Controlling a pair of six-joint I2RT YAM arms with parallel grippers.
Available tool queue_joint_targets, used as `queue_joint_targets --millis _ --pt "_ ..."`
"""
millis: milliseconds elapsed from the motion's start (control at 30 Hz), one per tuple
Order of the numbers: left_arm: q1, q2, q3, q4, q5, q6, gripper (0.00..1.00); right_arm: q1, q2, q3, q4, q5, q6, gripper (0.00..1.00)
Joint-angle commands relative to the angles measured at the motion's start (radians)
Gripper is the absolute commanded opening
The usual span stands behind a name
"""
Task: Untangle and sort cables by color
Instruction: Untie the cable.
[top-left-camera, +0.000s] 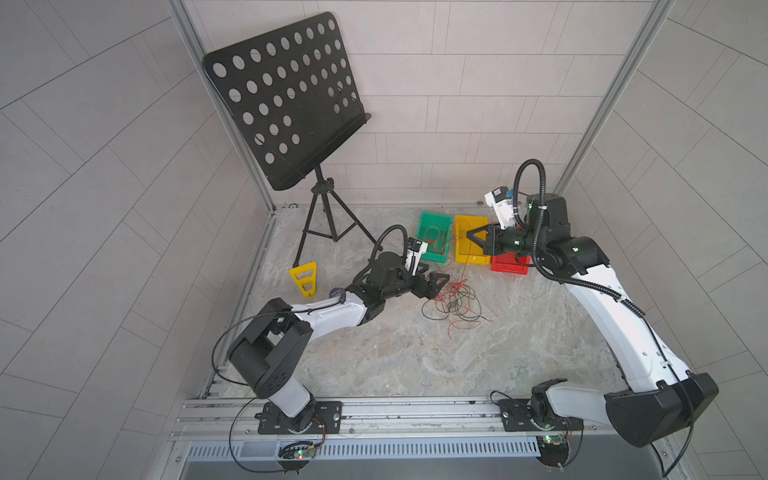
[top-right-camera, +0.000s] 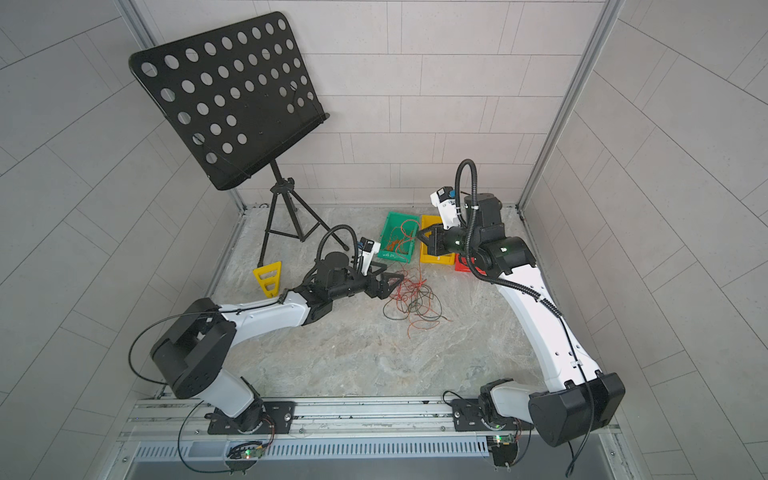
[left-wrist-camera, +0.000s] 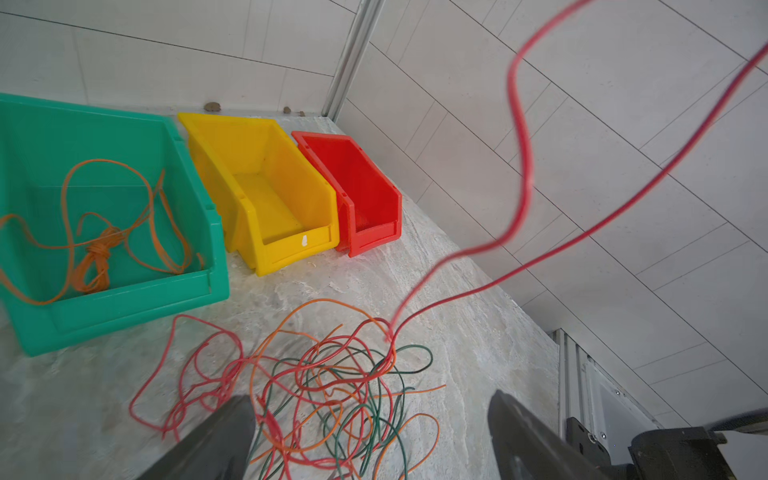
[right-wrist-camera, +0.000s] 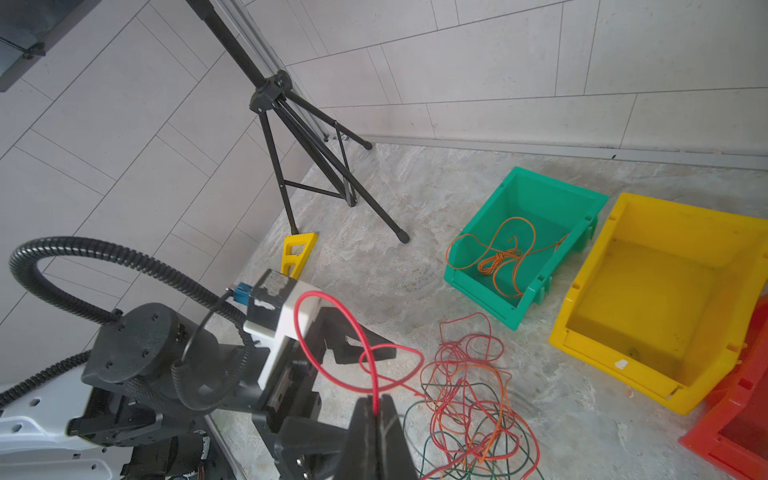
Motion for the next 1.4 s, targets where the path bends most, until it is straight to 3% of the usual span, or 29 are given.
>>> queue_joint_targets --millis 0,133,233,300,500,567,767,867,1067,1367 --pt "-0.029 0.047 0.077 0.074 0.0 0.018 0.95 0.009 -0.008 0.022 0.046 -0.034 0.033 0.0" --pt "-0.041 0.126 0.153 0.108 0.003 -0.002 0.92 0.013 -0.01 0.02 0.059 -0.039 0.045 0.0" --pt "-0.053 0.17 0.191 0.136 0.016 -0.023 0.83 0.013 -0.011 0.016 0.067 -0.035 0.053 0.0" --pt "-0.055 0.187 0.206 0.142 0.019 -0.031 0.69 0.013 -0.013 0.013 0.071 -0.035 0.058 0.0" --pt "-0.053 0.166 0.192 0.143 0.012 -0.022 0.11 0.004 -0.022 0.005 0.054 -0.012 0.057 0.01" --pt "-0.051 0.136 0.167 0.129 0.002 -0.009 0.0 -0.01 -0.03 -0.005 0.033 0.0 0.044 0.12" --pt "-0.023 0.037 0.092 0.091 -0.024 -0.008 0.0 -0.072 -0.093 -0.11 -0.027 0.099 -0.029 0.54" --pt "-0.013 0.002 0.072 0.074 -0.03 -0.015 0.0 -0.074 -0.138 -0.212 0.007 0.123 -0.054 0.7" --pt "-0.01 -0.028 0.059 0.061 -0.043 -0.021 0.0 -0.054 -0.103 -0.424 0.171 -0.017 -0.032 0.72" --pt "-0.01 -0.032 0.063 0.057 -0.043 -0.03 0.0 0.075 0.118 -0.435 0.3 -0.036 0.028 0.63"
